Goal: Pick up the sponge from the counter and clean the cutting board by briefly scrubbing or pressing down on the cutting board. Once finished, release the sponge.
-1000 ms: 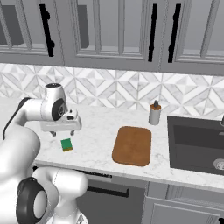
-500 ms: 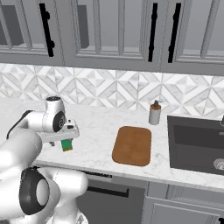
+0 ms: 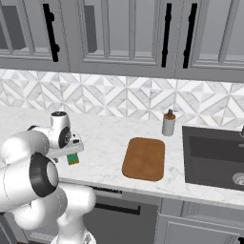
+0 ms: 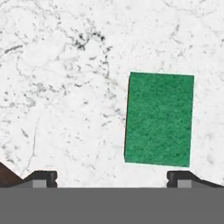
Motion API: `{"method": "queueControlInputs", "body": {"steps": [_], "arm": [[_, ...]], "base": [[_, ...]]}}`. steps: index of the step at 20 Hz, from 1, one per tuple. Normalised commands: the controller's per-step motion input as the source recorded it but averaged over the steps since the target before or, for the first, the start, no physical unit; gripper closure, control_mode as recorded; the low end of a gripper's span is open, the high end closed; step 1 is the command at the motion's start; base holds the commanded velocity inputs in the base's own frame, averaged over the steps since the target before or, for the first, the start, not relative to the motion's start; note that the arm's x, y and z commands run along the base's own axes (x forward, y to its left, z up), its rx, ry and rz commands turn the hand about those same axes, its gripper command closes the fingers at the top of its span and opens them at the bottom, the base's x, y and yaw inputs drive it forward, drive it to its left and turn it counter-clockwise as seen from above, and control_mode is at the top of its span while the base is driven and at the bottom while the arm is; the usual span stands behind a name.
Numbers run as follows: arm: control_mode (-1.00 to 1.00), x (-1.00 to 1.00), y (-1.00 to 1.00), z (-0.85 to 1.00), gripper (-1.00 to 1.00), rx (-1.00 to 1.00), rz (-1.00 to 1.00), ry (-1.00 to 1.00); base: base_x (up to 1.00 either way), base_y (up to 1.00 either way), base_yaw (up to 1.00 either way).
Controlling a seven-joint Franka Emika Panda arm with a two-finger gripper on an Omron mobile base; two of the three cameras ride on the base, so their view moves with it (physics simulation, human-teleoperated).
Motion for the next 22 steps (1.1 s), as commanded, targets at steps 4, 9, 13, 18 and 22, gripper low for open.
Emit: {"method": "queueControlInputs", "body": {"steps": [4, 9, 13, 18, 22], "arm": [[-1.00, 0.41, 0.14, -0.25, -1.00, 0.02, 0.12, 0.02], [-1.00, 0.46, 0.00, -0.26, -1.00, 0.00, 0.07, 0.00], [-1.00, 0.37, 0.00, -0.42, -1.00, 0.00, 0.04, 0.00], [-1.00, 0.20, 0.00, -0.41, -1.00, 0.00, 0.01, 0.00], [-1.00, 0.00, -0.04, -0.41, -1.00, 0.00, 0.00, -0.01]], "base": [[0.00, 0.00, 0.00], [0.00, 0.00, 0.00], [0.00, 0.00, 0.00], [0.00, 0.00, 0.00], [0.00, 0.00, 0.00]]}}
